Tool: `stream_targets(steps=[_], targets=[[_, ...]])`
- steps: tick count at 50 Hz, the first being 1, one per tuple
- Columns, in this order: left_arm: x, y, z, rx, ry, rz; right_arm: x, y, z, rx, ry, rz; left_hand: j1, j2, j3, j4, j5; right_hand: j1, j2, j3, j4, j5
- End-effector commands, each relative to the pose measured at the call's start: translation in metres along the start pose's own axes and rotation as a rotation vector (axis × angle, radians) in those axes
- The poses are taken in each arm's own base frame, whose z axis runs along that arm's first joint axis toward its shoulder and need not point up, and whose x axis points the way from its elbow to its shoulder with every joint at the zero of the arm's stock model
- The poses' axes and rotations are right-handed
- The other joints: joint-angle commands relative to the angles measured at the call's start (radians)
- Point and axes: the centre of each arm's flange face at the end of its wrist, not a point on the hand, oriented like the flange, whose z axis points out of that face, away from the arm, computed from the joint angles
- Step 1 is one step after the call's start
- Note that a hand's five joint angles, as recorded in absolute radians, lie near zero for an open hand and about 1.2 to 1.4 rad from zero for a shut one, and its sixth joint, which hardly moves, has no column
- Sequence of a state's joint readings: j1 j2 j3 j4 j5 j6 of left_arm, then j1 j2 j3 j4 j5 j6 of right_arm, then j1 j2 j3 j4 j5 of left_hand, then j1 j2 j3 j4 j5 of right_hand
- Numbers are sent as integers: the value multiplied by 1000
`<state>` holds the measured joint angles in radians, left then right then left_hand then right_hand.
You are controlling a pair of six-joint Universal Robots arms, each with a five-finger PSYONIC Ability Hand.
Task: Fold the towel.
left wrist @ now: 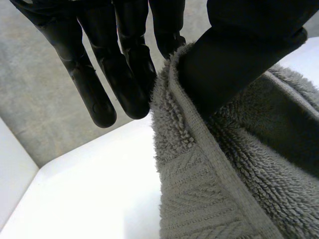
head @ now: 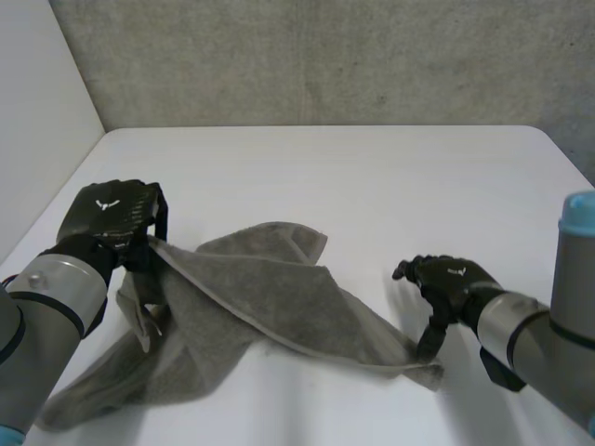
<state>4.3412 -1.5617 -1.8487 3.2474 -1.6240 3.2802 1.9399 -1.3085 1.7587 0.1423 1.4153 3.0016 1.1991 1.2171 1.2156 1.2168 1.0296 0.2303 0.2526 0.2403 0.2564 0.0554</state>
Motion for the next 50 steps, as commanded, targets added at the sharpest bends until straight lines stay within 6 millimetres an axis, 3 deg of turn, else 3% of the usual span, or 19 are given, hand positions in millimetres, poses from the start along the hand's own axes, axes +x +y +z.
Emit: stream_targets(steps=[1,10,18,28,32,34,36,38,39,40,41,42,43,44,45,46,47,48,50], targets=[[-8,1,4,-4,-27,-6,-6,25,-9,0,-12,-139,197,179,181,180,192,-40,-62,-50,-66,-39],[-13,5,6,-12,-32,-9,-11,42,-5,17,-26,-151,197,179,181,180,192,-25,-47,-35,-51,-25],[-15,5,9,-13,-18,-13,-11,43,14,101,-16,-167,197,179,181,180,192,242,220,232,216,242],[-16,12,7,-35,-19,-14,-12,49,24,90,-25,-163,197,179,181,180,192,351,328,341,325,351],[-18,13,8,-38,-28,-16,-11,49,25,94,-19,-162,197,179,181,180,192,586,563,576,560,586],[-19,13,8,-38,-32,-17,-9,43,24,122,-11,-165,197,179,181,180,192,1137,1115,1127,1111,1138],[-20,12,9,-37,-34,-16,-7,38,24,142,2,-165,197,179,181,180,192,1166,1144,1156,1140,1166],[-21,10,10,-30,-35,-16,-1,9,16,237,40,-181,197,179,181,180,192,1166,1144,1156,1140,1166],[-24,5,11,-17,-43,-13,-1,9,16,238,40,-181,197,179,181,180,192,1166,1144,1156,1140,1166],[-24,5,11,-17,-43,-13,2,-18,3,334,61,-190,197,179,181,180,192,1166,1144,1156,1140,1166],[-27,-8,12,20,-52,-11,2,-48,-16,441,82,-213,197,179,181,180,192,1166,1144,1156,1140,1166],[-29,-25,9,70,-59,-10,2,-49,-16,442,83,-214,197,179,181,180,192,1166,1144,1156,1140,1166],[-29,-25,9,71,-59,-10,3,-77,-37,537,108,-241,197,179,181,180,192,1166,1144,1156,1140,1166],[-31,-43,5,116,-62,-3,3,-78,-38,538,108,-241,197,179,181,180,192,1166,1144,1156,1140,1166],[-31,-43,4,117,-62,-3,5,-106,-61,620,133,-261,197,179,181,180,192,1166,1144,1156,1140,1166],[-33,-61,-1,158,-59,11,7,-132,-84,676,156,-280,197,179,181,180,192,1166,1144,1156,1140,1166],[-34,-81,-6,201,-55,30,7,-132,-84,677,156,-280,197,179,181,180,192,1166,1144,1156,1140,1166],[-34,-81,-6,201,-55,31,10,-152,-101,699,175,-292,197,179,181,180,192,1166,1144,1156,1140,1166],[-38,-124,-22,287,-49,68,17,-187,-133,719,205,-300,197,179,181,180,192,1166,1144,1156,1140,1166]])
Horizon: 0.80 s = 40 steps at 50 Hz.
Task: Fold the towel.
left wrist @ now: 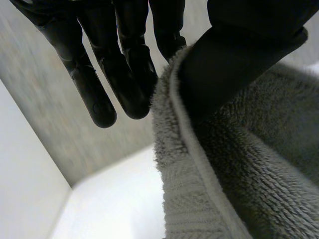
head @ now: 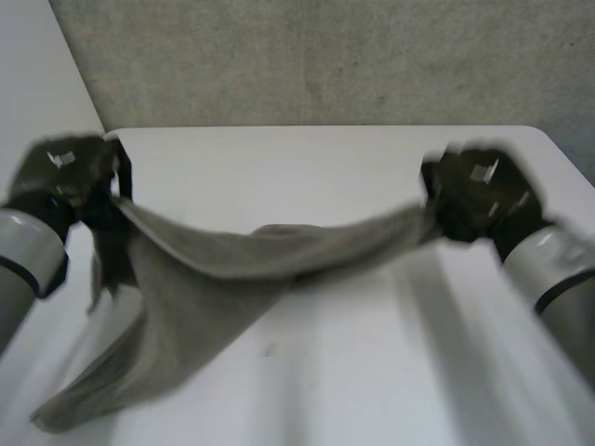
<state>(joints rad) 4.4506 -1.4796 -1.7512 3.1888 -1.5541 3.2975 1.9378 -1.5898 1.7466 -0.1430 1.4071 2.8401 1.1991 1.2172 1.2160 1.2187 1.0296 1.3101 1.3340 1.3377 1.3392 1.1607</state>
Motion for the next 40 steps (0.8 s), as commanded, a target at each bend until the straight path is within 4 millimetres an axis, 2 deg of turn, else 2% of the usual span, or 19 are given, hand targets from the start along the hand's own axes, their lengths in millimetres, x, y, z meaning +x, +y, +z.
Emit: stream_targets(steps=[1,2,3,5,6,8,14,21,26,27,30,32,33,35,36,37,38,39,40], targets=[[-9,-82,-17,176,10,59,45,-119,-22,152,87,-67,197,179,180,178,192,86,62,59,57,61],[-12,-105,-24,206,8,73,53,-139,-29,154,96,-71,197,179,180,178,192,86,62,59,57,61],[-12,-105,-24,207,8,73,53,-139,-29,154,96,-71,197,179,180,178,192,86,62,59,57,61],[-16,-134,-35,238,1,93,63,-170,-40,159,111,-98,197,179,180,178,192,86,62,59,57,61],[-16,-134,-35,239,1,93,66,-176,-37,138,110,-126,197,179,180,178,192,86,62,59,57,61],[-21,-157,-44,248,-9,125,69,-180,-33,114,106,-160,197,179,180,178,192,86,62,59,57,61],[-27,-160,-43,177,-20,187,72,-180,-17,35,76,-203,197,179,180,178,192,86,62,59,57,61],[-22,-109,8,-47,33,223,65,-144,15,-87,8,-176,197,179,180,178,192,86,62,59,57,61],[-18,-70,45,-169,70,215,58,-94,54,-206,-34,-156,197,179,180,178,192,86,62,59,57,61],[-15,-60,57,-192,79,214,58,-94,55,-206,-34,-156,197,179,180,178,192,86,62,59,57,61],[-13,-51,72,-203,85,211,55,-71,79,-218,-39,-155,197,179,180,178,192,86,62,59,57,61],[-11,-42,107,-158,79,210,57,-65,93,-192,-19,-160,197,179,180,178,192,86,62,59,57,61],[-11,-42,107,-158,79,210,60,-62,109,-146,13,-169,197,179,180,178,192,86,62,59,57,61],[-11,-59,145,13,40,213,64,-65,125,-69,63,-182,197,179,180,178,192,86,62,59,57,61],[-11,-59,145,15,40,214,69,-76,141,44,129,-200,197,179,180,178,192,86,62,59,57,61],[-11,-79,161,156,11,214,70,-76,141,45,130,-200,197,179,180,178,192,86,62,59,57,61],[-11,-80,161,158,11,214,75,-94,153,180,206,-215,197,179,180,178,192,86,62,59,57,61],[-9,-105,171,321,-18,207,77,-115,160,326,276,-220,197,179,180,178,192,86,62,59,57,61],[-7,-133,174,484,-43,192,77,-115,161,328,277,-220,197,179,180,178,192,86,62,59,57,61]])
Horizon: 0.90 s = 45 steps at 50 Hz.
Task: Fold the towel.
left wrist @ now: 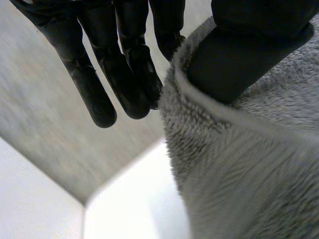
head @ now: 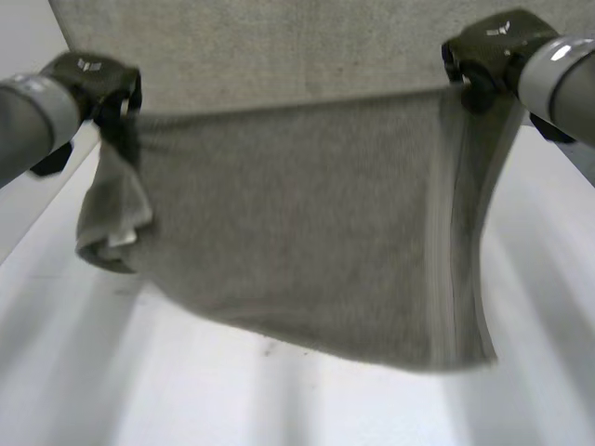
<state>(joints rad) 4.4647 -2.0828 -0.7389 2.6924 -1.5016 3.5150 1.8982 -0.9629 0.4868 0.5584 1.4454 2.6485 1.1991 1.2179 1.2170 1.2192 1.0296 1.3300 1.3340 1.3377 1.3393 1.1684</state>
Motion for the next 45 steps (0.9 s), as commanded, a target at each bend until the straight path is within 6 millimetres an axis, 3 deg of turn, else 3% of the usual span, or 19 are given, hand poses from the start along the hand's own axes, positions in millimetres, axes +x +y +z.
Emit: stream_targets(steps=[1,2,6,11,16,18,19,21,22,24,25,27,28,29,30,32,35,41,45], targets=[[-16,-83,45,545,-160,-4,31,-72,39,533,351,-20,197,178,179,177,192,66,62,59,57,53],[-27,-115,38,730,-214,-40,40,-89,34,636,414,-2,197,178,179,177,192,66,62,59,57,53],[-29,-139,25,870,-199,-142,47,-108,25,734,443,37,197,178,179,177,192,66,62,59,57,53],[-21,-123,23,761,-129,-224,38,-94,22,620,377,32,197,178,179,177,192,66,62,59,57,53],[-2,-72,37,535,-68,-233,13,-52,31,405,253,11,197,178,179,177,192,66,62,59,57,53],[13,-31,44,383,-30,-239,-5,-19,35,263,169,-3,197,178,179,177,192,66,62,59,57,53],[13,-30,44,382,-29,-239,-5,-19,35,262,168,-3,197,178,179,177,192,66,62,59,57,53],[29,15,47,236,12,-246,-21,14,38,135,105,-7,197,178,179,177,192,66,62,59,57,53],[29,15,47,235,13,-247,-21,14,38,134,105,-7,197,178,179,177,192,66,62,59,57,53],[45,57,47,111,65,-252,-37,46,40,40,58,-4,197,178,179,177,192,66,62,59,57,53],[45,57,47,111,65,-252,-37,46,40,39,58,-4,197,178,179,177,192,66,62,59,57,53],[53,78,46,57,90,-256,-56,82,43,-50,8,-1,197,178,179,177,192,66,62,59,57,53],[61,102,47,-2,110,-260,-56,82,43,-51,8,-1,197,178,179,177,192,66,62,59,57,53],[70,125,48,-53,128,-256,-67,104,44,-101,-19,-7,197,178,179,177,192,66,62,59,57,53],[70,125,48,-53,128,-256,-67,105,44,-102,-20,-7,197,178,179,177,192,66,62,59,57,53],[86,167,46,-147,155,-206,-89,145,42,-203,-78,-41,197,178,179,177,192,66,62,59,57,53],[99,197,39,-216,186,-107,-102,169,33,-281,-119,-91,197,178,179,177,192,66,62,59,57,53],[103,209,30,-245,213,5,-95,169,21,-290,-111,-79,197,178,179,177,192,66,62,59,57,53],[90,198,27,-211,178,9,-65,159,6,-254,-26,-39,197,178,179,177,192,66,62,59,57,53]])
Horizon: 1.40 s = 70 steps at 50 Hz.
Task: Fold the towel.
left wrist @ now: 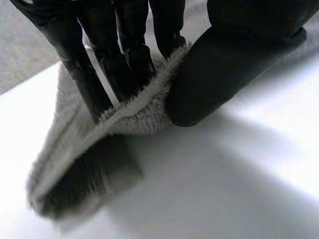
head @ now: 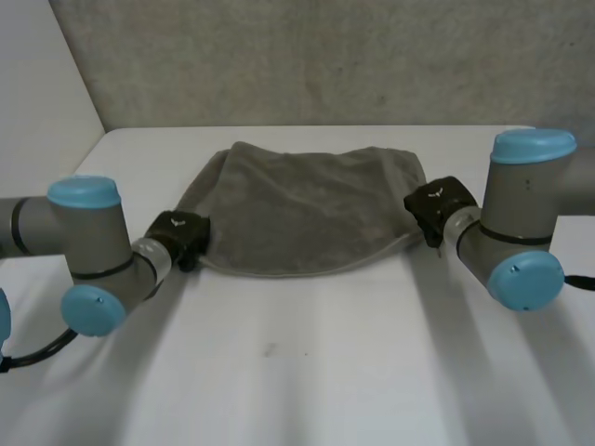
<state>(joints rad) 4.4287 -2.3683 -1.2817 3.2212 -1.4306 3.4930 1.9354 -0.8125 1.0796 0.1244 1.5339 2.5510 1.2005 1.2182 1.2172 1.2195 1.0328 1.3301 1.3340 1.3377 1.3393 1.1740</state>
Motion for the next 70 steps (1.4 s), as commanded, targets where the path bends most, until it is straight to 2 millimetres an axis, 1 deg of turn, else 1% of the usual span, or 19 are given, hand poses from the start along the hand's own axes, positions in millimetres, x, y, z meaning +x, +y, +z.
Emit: stream_targets(steps=[1,5,7,9,16,20,26,33,42,58,61,62,64,65,66,67,68,69,70], targets=[[-11,-10,-13,36,-38,50,36,-3,-32,45,97,66,196,178,179,177,189,66,62,59,57,48],[-12,-12,-16,67,-51,53,39,-3,-46,57,103,85,196,178,179,177,189,66,62,59,57,48],[-12,-12,-17,81,-57,55,40,0,-51,51,102,99,114,96,97,95,107,66,62,59,57,48],[-11,-9,-16,108,-68,60,45,9,-57,34,98,135,94,76,77,75,87,66,62,59,57,48],[-10,-6,-13,144,-84,65,41,31,-60,-3,78,199,76,58,59,57,69,66,62,59,57,48],[-10,-5,-12,145,-85,66,43,37,-58,0,91,209,70,52,53,51,63,66,62,59,57,48],[-9,-1,-10,144,-84,61,52,40,-56,1,120,224,64,46,47,45,57,66,62,59,57,48],[-12,-5,-5,192,-102,36,65,45,-56,3,164,232,-56,-74,-73,-75,-63,66,62,59,57,48],[-13,-6,-4,205,-99,0,65,46,-57,-2,168,234,-124,-142,-141,-143,-131,66,62,59,57,48],[-8,8,2,172,-85,-1,68,48,-56,-5,173,237,-136,-153,-152,-155,-142,66,62,59,57,48],[-10,8,3,167,-95,5,69,48,-56,-5,176,237,-53,-71,-70,-72,-60,66,62,59,57,48],[-12,6,2,166,-103,8,71,49,-56,-6,181,237,193,176,177,174,186,66,62,59,57,48],[-17,3,-2,166,-121,10,71,49,-57,-7,182,238,196,178,179,177,189,66,62,59,57,48],[-25,-9,-9,184,-146,18,70,48,-57,-7,179,232,196,178,179,177,189,66,62,59,57,48],[-25,-9,-9,184,-146,18,70,48,-57,-7,179,232,196,178,179,177,189,66,62,59,57,48],[-31,-23,-23,196,-162,32,72,47,-58,-7,183,226,196,178,179,177,189,66,62,59,57,48],[-32,-30,-36,184,-161,45,73,44,-61,-1,187,222,196,178,179,177,189,66,62,59,57,48],[-32,-30,-36,184,-161,45,73,44,-61,0,187,221,196,178,179,177,189,66,62,59,57,48],[-32,-36,-49,175,-158,68,77,39,-64,8,195,214,196,178,179,177,189,66,62,59,57,48]])
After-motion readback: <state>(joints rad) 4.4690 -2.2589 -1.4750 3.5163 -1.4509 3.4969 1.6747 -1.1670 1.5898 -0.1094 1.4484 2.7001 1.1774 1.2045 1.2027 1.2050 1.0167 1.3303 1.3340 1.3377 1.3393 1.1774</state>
